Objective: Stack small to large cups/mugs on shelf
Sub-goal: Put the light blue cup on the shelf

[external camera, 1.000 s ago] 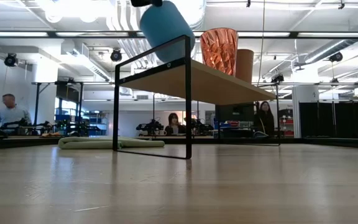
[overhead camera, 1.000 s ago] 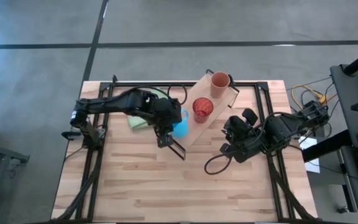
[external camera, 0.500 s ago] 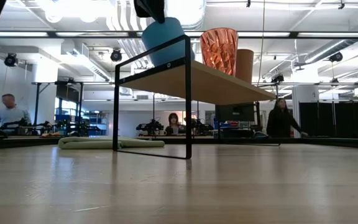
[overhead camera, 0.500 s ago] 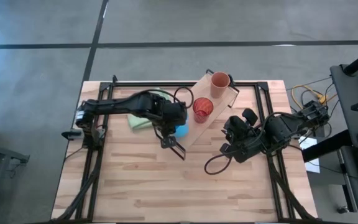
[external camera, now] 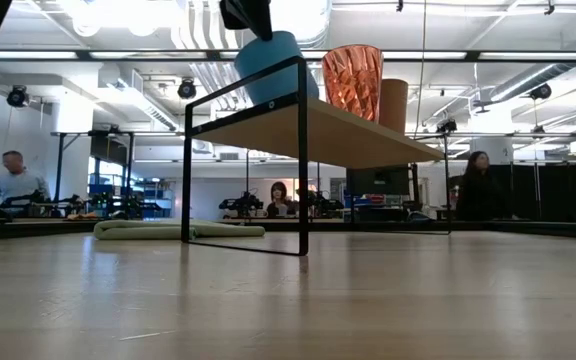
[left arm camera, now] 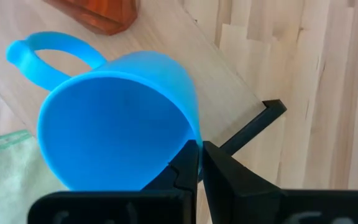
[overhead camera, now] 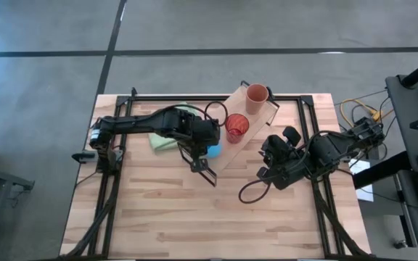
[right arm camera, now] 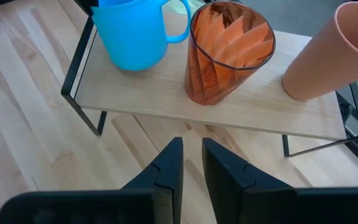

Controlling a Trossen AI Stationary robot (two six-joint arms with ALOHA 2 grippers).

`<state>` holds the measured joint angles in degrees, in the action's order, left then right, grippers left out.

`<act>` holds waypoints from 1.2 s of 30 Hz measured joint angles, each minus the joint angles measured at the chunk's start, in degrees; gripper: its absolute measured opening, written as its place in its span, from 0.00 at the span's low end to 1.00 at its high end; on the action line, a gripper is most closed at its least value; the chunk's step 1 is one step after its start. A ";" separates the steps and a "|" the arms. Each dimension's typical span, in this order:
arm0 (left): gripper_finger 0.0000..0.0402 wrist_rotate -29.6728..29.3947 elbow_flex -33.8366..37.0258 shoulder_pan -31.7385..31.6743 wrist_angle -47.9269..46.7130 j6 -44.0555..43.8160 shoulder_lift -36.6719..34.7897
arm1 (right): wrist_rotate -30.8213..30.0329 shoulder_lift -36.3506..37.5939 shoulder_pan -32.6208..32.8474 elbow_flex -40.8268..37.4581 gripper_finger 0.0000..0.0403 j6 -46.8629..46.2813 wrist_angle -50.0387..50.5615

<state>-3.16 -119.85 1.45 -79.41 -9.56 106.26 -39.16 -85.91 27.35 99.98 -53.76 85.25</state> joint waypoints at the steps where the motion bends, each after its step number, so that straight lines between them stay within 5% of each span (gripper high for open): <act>1: 0.00 0.00 0.02 0.00 0.39 0.00 0.00 | 0.01 0.00 0.00 0.00 0.13 0.00 0.02; 36: 0.00 1.39 0.12 -0.07 2.23 0.83 0.48 | 0.02 0.00 0.00 0.00 0.13 -0.15 0.20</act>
<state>-1.77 -119.73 1.39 -77.18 -8.74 106.74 -39.13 -85.91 27.35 99.98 -53.91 85.45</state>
